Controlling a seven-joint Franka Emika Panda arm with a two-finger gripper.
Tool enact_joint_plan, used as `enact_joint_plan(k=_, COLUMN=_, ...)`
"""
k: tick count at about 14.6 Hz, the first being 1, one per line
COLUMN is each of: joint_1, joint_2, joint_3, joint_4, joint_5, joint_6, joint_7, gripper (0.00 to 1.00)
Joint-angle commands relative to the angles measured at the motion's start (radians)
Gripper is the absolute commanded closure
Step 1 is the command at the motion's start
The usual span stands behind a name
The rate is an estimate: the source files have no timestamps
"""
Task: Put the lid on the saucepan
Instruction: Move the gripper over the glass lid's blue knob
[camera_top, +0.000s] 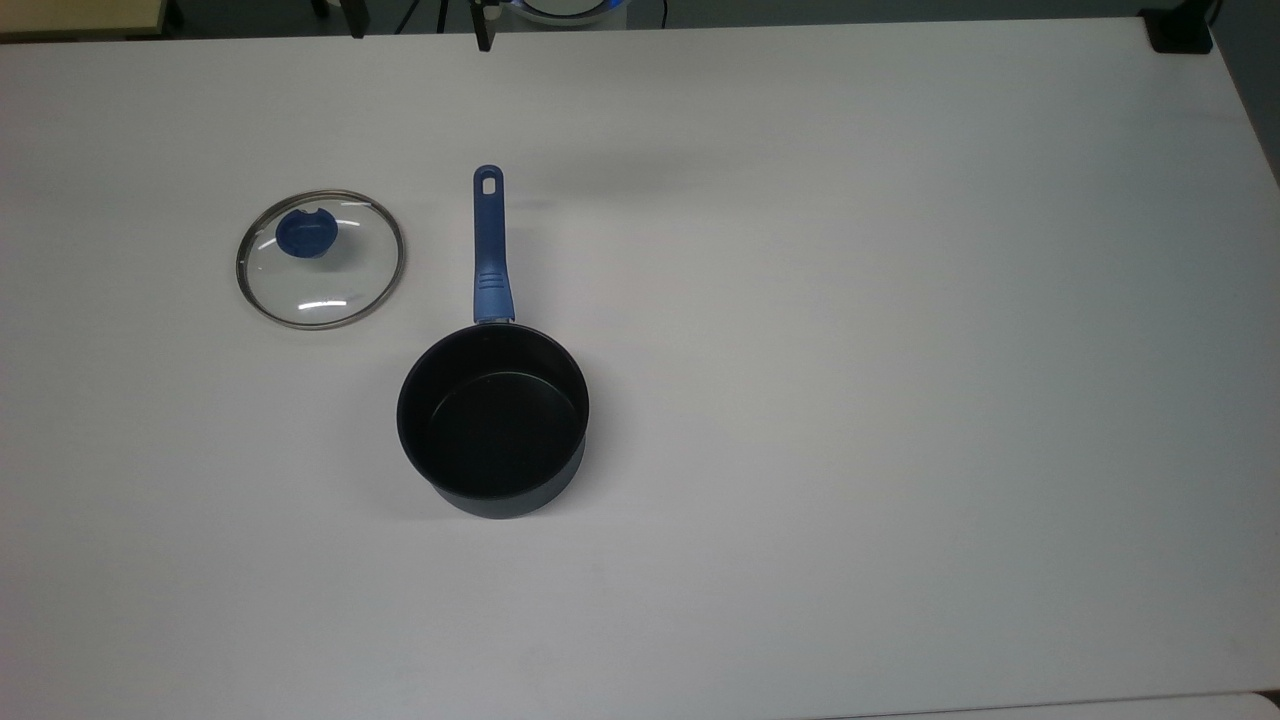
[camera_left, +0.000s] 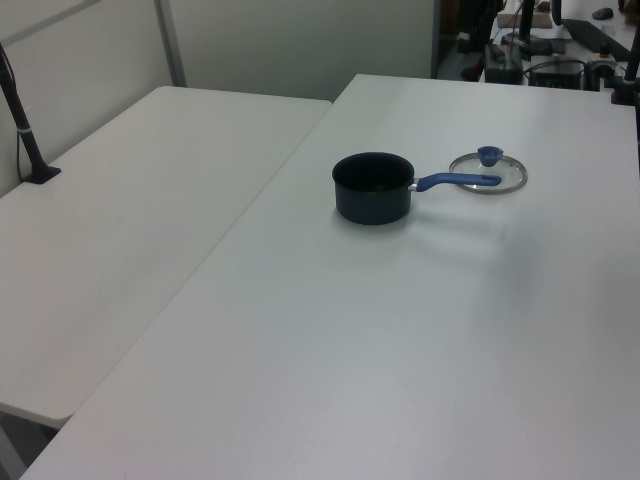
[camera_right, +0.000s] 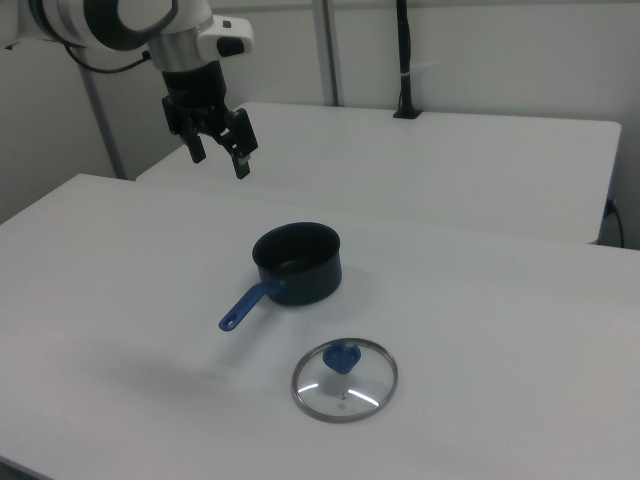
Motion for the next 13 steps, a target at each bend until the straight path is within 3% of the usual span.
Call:
enact_joint_plan(k=1, joint_1=0.016, joint_2=-0.010, joint_3=-0.012, joint_4=-0.018, joint_5=-0.012, joint_6=0.018, joint_7=-0.007, gripper=0.00)
enact_joint_plan(k=7, joint_1=-0.005, joint_2=-0.013, joint_3=-0.012, joint_4=-0.020, joint_5=-0.014, joint_6=0.006, joint_7=-0.020, gripper=0.00)
enact_joint_plan(k=8, joint_1=-0.007, joint_2=-0.013, joint_3=-0.014, joint_4=-0.039, joint_5=-0.041, joint_6=-0.008, joint_7=-0.074, gripper=0.00)
enact_joint_plan(k=10, joint_1=-0.033, joint_2=-0.023, joint_3=-0.014, joint_4=-0.113, joint_5=-0.111, joint_6=-0.028, joint_7=-0.333, gripper=0.00)
enact_joint_plan(k=13, joint_1=-0.106, joint_2=-0.021, joint_3=-0.032, joint_4=-0.218, joint_5=-0.197, joint_6=0.018, joint_7=-0.402, gripper=0.00)
